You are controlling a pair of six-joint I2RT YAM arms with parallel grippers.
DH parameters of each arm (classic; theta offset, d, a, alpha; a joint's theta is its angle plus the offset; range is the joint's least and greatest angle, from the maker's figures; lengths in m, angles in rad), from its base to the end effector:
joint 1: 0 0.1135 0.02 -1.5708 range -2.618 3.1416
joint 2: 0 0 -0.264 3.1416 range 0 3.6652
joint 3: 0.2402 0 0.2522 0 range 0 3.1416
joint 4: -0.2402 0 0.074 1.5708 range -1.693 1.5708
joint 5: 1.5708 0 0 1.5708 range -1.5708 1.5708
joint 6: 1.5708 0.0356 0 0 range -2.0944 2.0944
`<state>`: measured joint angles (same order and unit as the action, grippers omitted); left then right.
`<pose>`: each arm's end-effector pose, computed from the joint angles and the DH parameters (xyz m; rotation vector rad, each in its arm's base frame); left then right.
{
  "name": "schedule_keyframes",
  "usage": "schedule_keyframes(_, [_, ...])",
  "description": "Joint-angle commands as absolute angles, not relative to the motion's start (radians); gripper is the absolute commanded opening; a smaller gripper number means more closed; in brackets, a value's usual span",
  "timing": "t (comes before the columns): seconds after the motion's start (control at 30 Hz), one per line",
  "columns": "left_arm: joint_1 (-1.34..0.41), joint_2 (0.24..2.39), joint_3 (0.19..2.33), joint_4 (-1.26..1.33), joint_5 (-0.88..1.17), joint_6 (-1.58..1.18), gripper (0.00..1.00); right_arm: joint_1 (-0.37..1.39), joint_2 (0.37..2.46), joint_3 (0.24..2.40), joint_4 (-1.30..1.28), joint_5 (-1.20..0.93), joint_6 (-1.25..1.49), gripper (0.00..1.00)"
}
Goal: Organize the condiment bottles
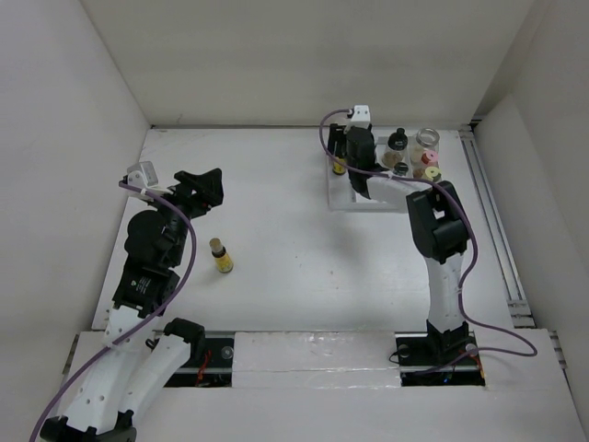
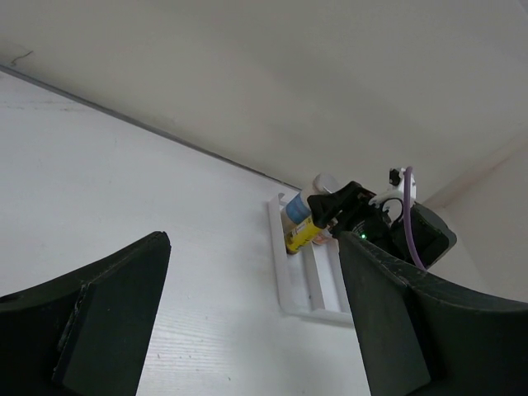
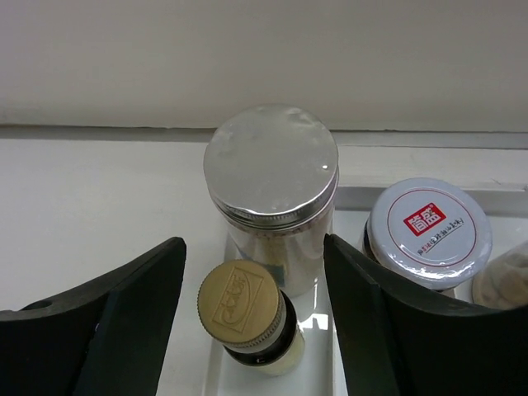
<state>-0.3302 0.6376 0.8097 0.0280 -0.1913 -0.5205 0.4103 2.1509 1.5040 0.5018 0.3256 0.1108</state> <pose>0.1400 -0.0408 0.3934 -0.2942 1.3672 -0.5797 0.4657 0.1902 0.2190 -0.0149 1.7093 0.1083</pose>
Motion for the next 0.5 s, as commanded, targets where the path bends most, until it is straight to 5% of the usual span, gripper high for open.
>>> schedule_keyframes(0.0, [-0.333, 0.635, 0.804, 0.089, -0.184, -0.505, 0.79, 0.399, 2.064, 1.508, 0.558, 0.321, 0.124, 0.73])
schedule_keyframes(0.27, [-0.333, 0.626, 0.813, 0.067, -0.238, -0.515, 0.79, 0.423, 1.792, 1.335, 0.569, 0.089, 0.124, 0.75])
schedule_keyframes(0.47, [-0.333, 0.615, 0.822, 0.032, -0.317, -0.561, 0.80, 0.535, 1.828, 1.389, 0.540, -0.642, 0.080, 0.73])
